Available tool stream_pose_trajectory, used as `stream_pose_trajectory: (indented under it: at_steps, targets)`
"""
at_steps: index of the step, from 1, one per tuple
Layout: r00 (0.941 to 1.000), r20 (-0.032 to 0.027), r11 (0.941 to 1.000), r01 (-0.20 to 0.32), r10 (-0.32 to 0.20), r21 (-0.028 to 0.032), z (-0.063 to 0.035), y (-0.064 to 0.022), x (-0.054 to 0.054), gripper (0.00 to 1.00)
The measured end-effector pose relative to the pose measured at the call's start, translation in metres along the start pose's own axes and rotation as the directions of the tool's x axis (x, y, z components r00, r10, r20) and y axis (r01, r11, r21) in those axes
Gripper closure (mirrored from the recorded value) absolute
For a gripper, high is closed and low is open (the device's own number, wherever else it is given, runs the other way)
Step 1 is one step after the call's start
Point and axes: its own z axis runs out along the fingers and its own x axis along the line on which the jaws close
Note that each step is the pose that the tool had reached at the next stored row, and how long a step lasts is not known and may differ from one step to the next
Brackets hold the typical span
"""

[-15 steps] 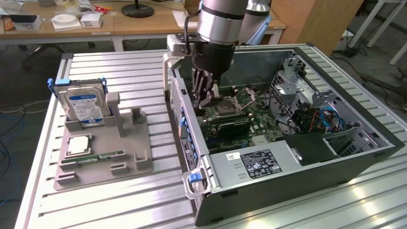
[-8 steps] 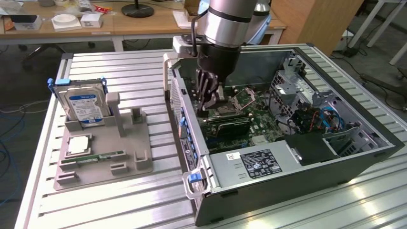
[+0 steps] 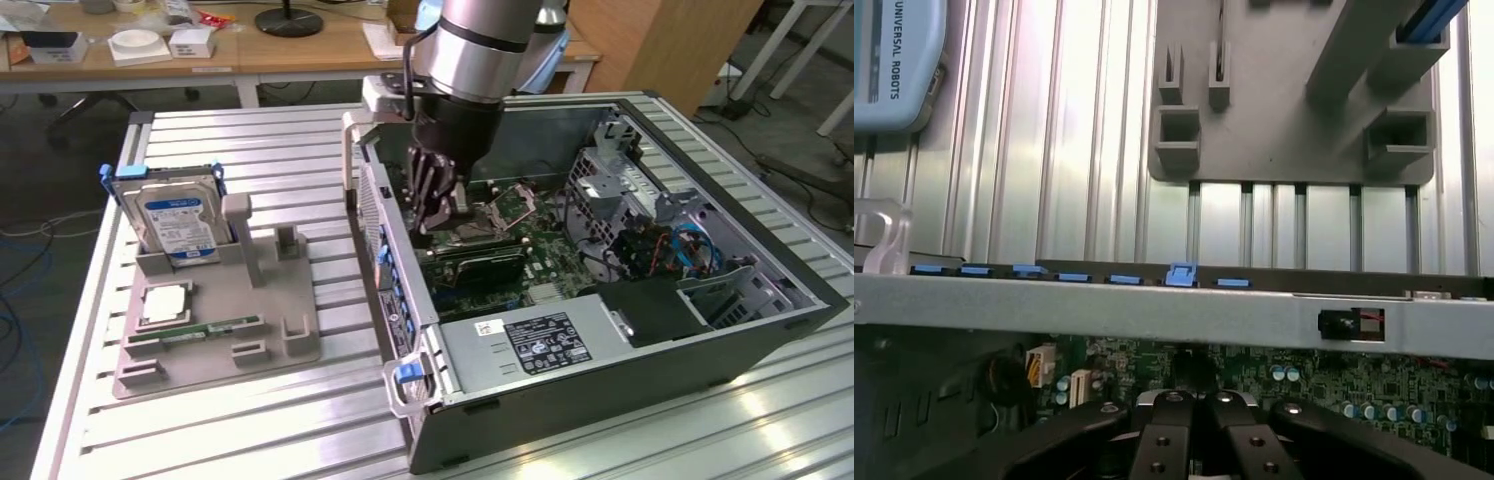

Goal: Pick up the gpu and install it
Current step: 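Press down on the gpu until it lock into place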

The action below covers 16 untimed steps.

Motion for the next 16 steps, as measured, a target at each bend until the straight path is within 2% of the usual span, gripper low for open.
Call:
stream_pose_trajectory:
  at_steps: [4,16]
  targets:
    - [1.0000,-0.0004,1.0000,0.001,-0.001,-0.0035,0.0010,0.0003,0.0000,0.90]
    - [1.0000,-0.0004,1.0000,0.001,-0.001,-0.0054,0.0034,0.0039,-0.0003,0.90]
